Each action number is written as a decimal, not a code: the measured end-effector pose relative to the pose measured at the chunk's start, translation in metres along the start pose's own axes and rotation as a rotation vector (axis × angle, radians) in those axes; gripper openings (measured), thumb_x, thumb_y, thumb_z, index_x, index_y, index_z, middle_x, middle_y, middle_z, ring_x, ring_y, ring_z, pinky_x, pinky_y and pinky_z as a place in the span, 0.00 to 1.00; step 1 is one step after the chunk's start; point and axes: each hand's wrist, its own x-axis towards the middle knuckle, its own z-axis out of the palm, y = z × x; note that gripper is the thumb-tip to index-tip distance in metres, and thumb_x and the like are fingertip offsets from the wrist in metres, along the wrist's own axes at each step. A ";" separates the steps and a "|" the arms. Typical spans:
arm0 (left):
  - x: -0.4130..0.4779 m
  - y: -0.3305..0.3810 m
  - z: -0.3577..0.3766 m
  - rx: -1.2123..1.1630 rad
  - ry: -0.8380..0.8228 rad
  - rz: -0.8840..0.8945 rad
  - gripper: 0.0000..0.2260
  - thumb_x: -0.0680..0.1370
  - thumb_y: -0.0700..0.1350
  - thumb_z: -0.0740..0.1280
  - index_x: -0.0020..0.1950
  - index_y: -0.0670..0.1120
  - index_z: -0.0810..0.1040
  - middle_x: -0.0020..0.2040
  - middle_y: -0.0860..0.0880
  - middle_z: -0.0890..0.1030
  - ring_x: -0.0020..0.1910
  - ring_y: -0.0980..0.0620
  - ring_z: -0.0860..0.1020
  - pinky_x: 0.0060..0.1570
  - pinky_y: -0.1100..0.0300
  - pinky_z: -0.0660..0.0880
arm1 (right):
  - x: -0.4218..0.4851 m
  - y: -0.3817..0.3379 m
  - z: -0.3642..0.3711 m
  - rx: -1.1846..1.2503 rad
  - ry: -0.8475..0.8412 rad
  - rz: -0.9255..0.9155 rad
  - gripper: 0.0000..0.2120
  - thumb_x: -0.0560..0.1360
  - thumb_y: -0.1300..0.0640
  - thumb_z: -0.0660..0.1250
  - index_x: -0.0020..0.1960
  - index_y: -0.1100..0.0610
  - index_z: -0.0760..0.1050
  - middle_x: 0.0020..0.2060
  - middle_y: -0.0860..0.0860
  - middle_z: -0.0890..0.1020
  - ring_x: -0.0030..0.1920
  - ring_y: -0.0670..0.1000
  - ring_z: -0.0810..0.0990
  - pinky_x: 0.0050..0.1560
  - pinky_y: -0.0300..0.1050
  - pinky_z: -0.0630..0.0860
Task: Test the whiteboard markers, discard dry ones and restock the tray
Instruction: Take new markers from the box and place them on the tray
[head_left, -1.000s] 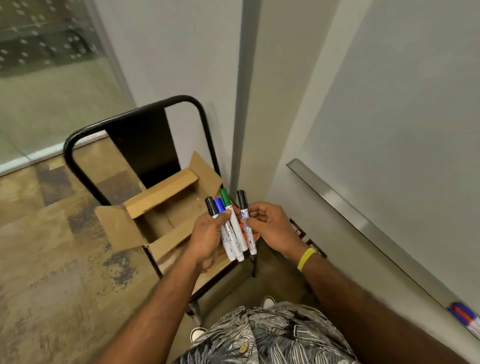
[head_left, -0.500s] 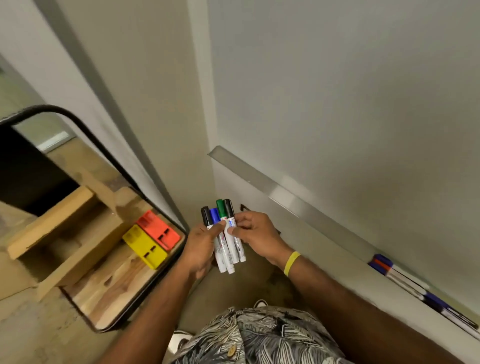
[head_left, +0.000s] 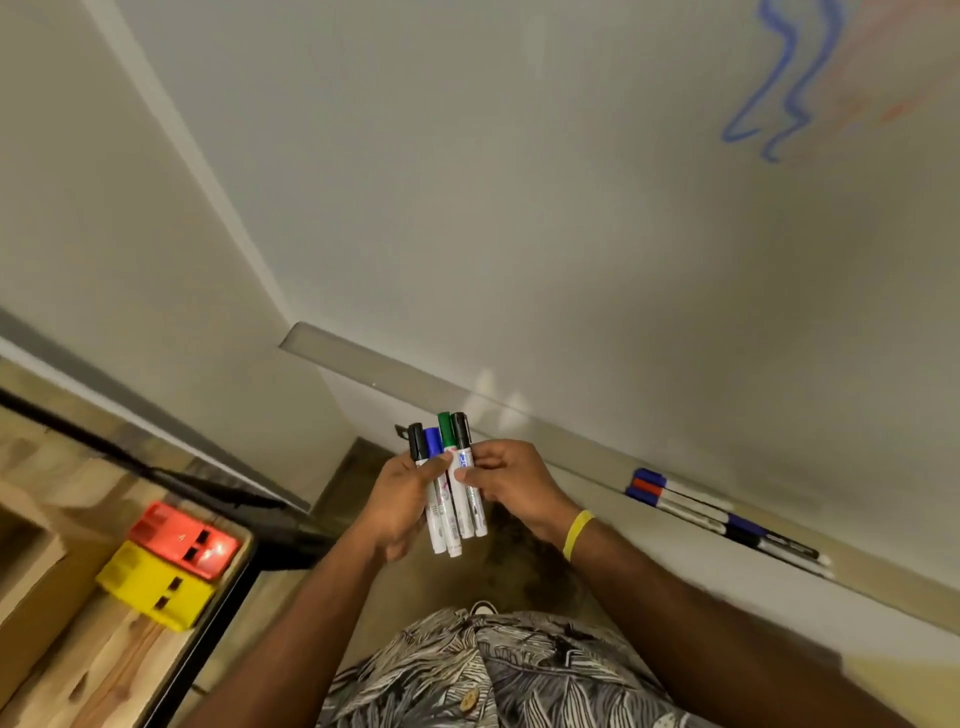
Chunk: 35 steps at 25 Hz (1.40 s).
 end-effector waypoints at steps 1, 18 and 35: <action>0.003 -0.001 0.005 0.017 -0.026 -0.010 0.11 0.80 0.41 0.64 0.58 0.37 0.79 0.53 0.34 0.82 0.50 0.39 0.83 0.54 0.45 0.79 | -0.003 0.003 -0.004 0.014 0.028 0.003 0.14 0.75 0.63 0.71 0.60 0.61 0.80 0.51 0.55 0.86 0.49 0.52 0.86 0.55 0.50 0.82; 0.023 -0.002 0.005 0.122 -0.191 -0.188 0.11 0.82 0.41 0.60 0.62 0.41 0.77 0.57 0.41 0.83 0.57 0.42 0.82 0.58 0.43 0.77 | 0.009 0.025 -0.107 -1.195 0.339 0.057 0.12 0.76 0.60 0.64 0.59 0.54 0.77 0.52 0.56 0.82 0.52 0.59 0.79 0.48 0.46 0.71; 0.033 0.004 -0.002 0.167 -0.183 -0.138 0.13 0.82 0.41 0.60 0.65 0.42 0.74 0.59 0.43 0.82 0.58 0.44 0.81 0.58 0.44 0.77 | 0.033 0.064 -0.126 -1.226 0.389 0.084 0.12 0.78 0.58 0.63 0.59 0.53 0.79 0.51 0.54 0.83 0.50 0.56 0.80 0.52 0.51 0.79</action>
